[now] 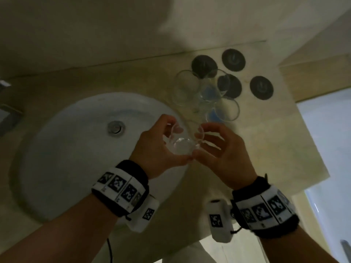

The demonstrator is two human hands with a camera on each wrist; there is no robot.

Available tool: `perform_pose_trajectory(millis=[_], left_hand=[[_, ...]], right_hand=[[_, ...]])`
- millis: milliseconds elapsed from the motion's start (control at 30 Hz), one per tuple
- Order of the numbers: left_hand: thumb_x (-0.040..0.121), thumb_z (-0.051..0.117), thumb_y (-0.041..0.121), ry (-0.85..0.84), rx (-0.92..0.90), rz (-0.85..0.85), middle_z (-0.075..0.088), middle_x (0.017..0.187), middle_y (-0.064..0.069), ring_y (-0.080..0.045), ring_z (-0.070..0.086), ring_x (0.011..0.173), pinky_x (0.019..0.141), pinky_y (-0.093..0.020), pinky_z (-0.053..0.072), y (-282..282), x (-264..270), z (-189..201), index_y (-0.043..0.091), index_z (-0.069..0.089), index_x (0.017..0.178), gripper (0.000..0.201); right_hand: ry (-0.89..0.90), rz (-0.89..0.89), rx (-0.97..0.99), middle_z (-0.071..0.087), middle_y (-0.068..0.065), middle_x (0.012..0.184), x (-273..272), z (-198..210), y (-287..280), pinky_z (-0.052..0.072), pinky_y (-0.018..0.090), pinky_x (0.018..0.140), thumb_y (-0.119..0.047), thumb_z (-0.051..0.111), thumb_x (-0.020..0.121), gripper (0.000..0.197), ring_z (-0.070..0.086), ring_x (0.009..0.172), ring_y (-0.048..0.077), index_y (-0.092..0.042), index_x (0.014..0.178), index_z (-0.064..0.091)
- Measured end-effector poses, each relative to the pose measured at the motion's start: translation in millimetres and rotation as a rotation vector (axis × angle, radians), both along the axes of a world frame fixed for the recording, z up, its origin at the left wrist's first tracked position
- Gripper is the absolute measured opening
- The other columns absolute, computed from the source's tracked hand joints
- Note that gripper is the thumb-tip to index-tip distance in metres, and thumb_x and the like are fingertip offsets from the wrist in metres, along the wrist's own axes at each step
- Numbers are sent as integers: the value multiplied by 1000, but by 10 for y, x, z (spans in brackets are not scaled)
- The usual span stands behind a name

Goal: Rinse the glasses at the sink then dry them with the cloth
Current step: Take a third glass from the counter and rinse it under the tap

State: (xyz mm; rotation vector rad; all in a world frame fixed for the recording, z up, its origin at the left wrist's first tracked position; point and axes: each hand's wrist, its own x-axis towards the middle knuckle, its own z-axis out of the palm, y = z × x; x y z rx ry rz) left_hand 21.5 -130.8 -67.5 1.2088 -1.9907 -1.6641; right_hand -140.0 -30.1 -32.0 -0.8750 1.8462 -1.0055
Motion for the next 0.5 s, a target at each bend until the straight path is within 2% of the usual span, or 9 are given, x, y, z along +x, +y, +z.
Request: perform_pose_trajectory(millis=[100,200,267,367,500], left_hand=[[55,92,52,-2,-63,-63,67,103,17,-3,63,93,73,-26,56,149,-331,3,35,50,110,72],[54,92,55,-28,-87,-142,68,104,13,-7,67,92,75,-34,59,277,-548,-62,35,48,116,78],[54,92,56,-42,-93,-182,68,104,11,-11,68,92,77,-38,60,340,-627,-81,34,48,117,80],[51,85,65,-43,-113,-219,67,103,11,-12,67,92,79,-41,60,404,-710,-111,37,46,114,79],[53,88,63,-94,-157,-247,65,110,8,-14,64,96,82,-42,58,432,-783,-178,40,43,114,79]], right_hand=[[16,-65,-52,69,-2,115,-227,-12,259,59,34,92,-17,87,64,57,68,109,10,-18,114,61],[8,-124,-63,70,-1,113,-395,-99,466,59,35,91,-21,92,58,61,68,109,11,-16,111,62],[5,-134,-59,70,-2,112,-474,-169,570,60,35,90,-31,92,54,63,68,109,11,-19,108,63],[-14,-147,-60,70,-4,111,-546,-233,651,59,31,89,-44,90,49,68,67,109,8,-22,106,63],[1,-106,-76,68,-2,111,-618,-287,664,59,27,88,-48,90,48,70,66,110,9,-22,106,60]])
